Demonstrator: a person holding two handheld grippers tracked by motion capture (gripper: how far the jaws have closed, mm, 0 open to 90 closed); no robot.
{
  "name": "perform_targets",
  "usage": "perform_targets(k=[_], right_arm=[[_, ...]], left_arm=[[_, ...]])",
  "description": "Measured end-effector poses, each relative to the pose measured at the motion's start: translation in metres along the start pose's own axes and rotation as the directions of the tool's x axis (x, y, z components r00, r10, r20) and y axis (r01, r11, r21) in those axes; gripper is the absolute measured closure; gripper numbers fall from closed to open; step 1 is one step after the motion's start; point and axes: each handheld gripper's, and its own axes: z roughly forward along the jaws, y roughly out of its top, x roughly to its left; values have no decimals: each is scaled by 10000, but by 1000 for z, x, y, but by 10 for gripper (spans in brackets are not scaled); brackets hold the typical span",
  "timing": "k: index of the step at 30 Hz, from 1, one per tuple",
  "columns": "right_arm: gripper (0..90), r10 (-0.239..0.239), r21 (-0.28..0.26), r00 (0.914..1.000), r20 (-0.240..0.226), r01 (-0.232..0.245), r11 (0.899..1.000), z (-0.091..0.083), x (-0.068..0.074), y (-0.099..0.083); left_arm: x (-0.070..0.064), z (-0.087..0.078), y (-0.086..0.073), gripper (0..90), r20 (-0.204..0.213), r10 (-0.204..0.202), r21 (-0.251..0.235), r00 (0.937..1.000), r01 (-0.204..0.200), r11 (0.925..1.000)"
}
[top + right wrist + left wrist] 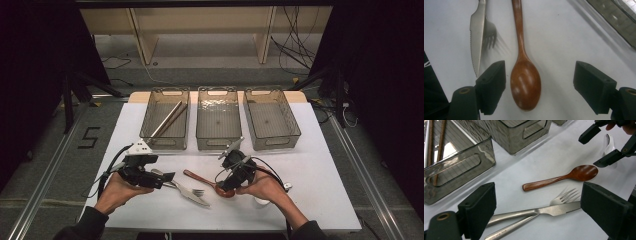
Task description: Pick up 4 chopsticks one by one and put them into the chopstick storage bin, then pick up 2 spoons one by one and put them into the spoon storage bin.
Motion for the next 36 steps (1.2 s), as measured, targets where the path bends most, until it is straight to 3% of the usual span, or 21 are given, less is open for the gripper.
perform_targets(k=[21,36], right_arm=[[272,-113,331,9999,-67,115,9994,11,-3,8],[371,-403,689,9990,-194,415,9968,24,0,15]], left_arm=[[-3,-3,-12,124,-202,128,-197,9997,-132,9997],[-4,-3,-18,124,-302,226,-190,9993,-231,9996]])
